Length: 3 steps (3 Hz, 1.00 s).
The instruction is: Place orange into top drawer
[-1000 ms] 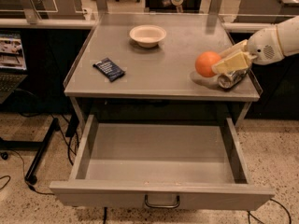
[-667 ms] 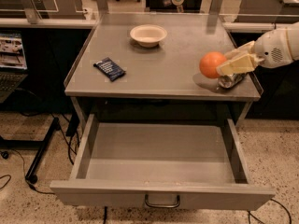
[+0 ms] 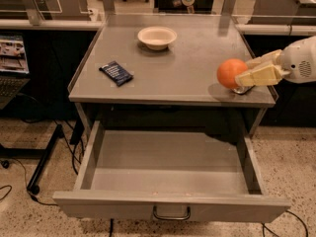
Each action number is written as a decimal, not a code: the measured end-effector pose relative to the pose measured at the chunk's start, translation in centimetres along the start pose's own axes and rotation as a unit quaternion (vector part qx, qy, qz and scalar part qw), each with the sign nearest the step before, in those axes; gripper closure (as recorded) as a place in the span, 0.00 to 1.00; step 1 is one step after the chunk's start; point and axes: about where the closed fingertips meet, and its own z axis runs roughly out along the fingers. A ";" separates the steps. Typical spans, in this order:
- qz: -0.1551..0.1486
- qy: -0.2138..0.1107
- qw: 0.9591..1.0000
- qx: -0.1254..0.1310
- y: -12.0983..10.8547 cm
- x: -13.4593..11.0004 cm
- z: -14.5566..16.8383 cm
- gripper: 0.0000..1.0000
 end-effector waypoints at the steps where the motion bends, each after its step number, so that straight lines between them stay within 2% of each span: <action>1: 0.002 0.001 1.000 0.001 0.1 0.2 -0.1 1.00; 2: -0.005 0.004 1.000 -0.008 1.3 0.1 0.2 1.00; 3: -0.005 -0.009 1.000 -0.010 5.9 0.5 -0.7 1.00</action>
Offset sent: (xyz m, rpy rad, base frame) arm -0.0277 0.0215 -0.0009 -0.0190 0.0100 0.0549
